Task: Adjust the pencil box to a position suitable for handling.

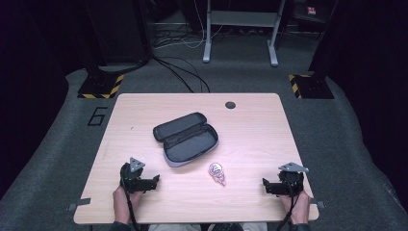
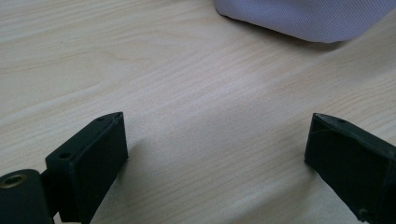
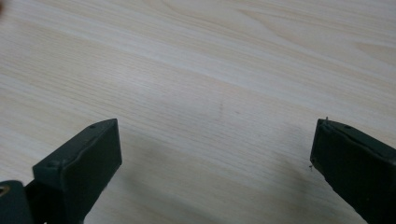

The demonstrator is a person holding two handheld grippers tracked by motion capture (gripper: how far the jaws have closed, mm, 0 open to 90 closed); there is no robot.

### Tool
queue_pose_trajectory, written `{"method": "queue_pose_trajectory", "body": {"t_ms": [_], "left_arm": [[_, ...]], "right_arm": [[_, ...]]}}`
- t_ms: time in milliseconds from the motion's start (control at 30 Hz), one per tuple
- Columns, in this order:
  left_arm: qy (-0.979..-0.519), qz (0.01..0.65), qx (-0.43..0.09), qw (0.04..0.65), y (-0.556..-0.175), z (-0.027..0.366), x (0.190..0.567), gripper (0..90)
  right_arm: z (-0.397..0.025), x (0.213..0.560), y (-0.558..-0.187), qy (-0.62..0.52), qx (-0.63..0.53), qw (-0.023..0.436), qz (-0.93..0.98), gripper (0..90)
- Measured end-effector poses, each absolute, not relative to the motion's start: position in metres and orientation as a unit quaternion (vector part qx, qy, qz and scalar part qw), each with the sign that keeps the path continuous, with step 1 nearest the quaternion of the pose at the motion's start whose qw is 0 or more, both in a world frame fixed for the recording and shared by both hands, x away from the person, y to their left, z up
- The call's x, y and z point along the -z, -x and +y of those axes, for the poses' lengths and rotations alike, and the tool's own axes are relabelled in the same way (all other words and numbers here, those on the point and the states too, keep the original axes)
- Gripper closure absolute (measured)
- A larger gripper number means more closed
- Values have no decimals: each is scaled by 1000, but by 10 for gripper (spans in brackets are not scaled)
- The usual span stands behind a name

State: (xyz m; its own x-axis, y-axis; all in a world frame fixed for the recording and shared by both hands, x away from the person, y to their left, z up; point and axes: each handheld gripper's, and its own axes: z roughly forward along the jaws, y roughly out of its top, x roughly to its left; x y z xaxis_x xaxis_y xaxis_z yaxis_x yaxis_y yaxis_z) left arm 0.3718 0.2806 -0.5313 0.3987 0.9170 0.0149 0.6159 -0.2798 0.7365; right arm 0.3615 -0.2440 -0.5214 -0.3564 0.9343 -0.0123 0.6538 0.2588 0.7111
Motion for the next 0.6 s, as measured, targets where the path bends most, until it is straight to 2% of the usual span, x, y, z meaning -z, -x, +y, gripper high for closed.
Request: {"method": "queue_pose_trajectory", "body": {"t_ms": [600], "left_arm": [[-771, 496, -226, 329, -372, 281, 531, 61]], "right_arm": [[-204, 501, -358, -479, -347, 206, 780, 0]]}}
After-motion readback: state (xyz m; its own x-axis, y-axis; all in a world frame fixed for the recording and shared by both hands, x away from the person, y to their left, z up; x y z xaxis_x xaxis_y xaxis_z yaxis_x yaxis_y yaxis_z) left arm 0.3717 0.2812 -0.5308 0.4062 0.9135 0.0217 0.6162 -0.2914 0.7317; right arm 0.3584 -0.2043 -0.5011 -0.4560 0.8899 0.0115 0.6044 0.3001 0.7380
